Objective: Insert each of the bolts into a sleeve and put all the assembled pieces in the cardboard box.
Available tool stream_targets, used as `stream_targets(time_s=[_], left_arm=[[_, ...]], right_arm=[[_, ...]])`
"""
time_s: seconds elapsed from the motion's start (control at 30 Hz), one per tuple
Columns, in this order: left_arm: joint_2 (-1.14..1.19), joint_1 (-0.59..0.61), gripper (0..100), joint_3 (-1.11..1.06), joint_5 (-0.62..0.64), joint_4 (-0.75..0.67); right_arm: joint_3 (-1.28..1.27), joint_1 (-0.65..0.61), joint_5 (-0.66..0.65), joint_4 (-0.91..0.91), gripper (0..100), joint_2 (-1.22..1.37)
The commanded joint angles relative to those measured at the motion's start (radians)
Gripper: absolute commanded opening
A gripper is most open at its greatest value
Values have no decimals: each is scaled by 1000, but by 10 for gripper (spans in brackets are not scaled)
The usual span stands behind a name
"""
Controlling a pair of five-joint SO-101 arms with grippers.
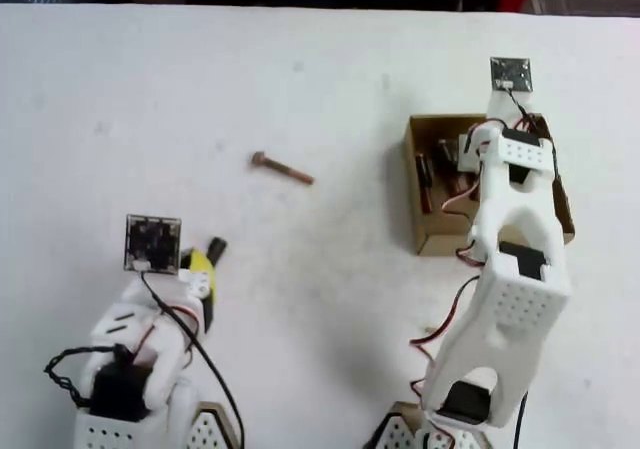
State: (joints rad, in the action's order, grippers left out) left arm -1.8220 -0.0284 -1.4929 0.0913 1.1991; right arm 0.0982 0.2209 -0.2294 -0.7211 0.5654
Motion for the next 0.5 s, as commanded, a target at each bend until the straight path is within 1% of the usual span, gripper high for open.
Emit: stream_targets(time_s=[0.0,0.07,0.3,0.47], left_arm=[[-7,7,22,-12,-9,-48],[-7,7,22,-18,-9,-57],[-7,7,22,-12,-9,-60],[-7,7,22,8,-3,-60]], right_arm=[[55,7,-20,18,185,-13],[57,7,-20,18,211,-18],[54,8,-20,10,212,-110],[60,-16,-15,-84,212,-222]])
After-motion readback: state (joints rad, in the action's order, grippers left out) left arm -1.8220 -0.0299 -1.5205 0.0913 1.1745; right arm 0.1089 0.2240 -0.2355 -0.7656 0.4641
